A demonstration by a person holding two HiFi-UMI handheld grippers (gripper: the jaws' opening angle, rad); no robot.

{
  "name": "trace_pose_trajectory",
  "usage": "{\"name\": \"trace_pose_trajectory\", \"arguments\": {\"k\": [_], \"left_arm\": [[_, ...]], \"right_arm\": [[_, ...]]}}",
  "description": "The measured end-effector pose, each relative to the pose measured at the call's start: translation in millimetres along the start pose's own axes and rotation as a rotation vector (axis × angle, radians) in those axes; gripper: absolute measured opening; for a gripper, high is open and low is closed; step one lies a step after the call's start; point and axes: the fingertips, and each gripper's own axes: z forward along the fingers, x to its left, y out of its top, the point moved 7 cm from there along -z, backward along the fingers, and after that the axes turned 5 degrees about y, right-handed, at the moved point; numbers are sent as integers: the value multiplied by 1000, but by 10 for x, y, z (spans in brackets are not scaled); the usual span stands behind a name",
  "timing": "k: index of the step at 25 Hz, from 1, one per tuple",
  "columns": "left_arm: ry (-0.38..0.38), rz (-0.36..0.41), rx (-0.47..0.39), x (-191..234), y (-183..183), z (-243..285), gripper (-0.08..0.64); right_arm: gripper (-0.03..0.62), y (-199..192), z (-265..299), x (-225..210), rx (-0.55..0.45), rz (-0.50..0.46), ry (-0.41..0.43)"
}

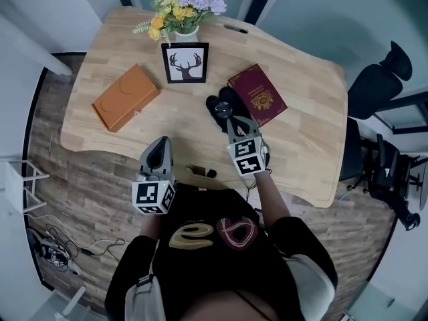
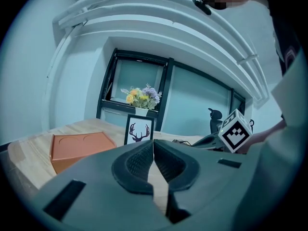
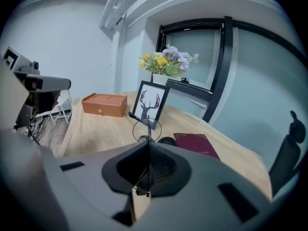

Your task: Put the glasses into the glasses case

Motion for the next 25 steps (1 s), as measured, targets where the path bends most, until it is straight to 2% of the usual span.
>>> {"name": "trace_pose_trajectory", "arguments": {"k": [4,13,25], "left_arm": [[29,-23,1,18,-23,-13,18],[75,8,41,-4,-110,-29,18],[142,-6,72,-14,-188,-1,18]], "right_arm": [[18,-72,150,-65,22,29,27],[18,-251,468,-197,80,129,87],[18,-341,850,-280,170,166,185]]}}
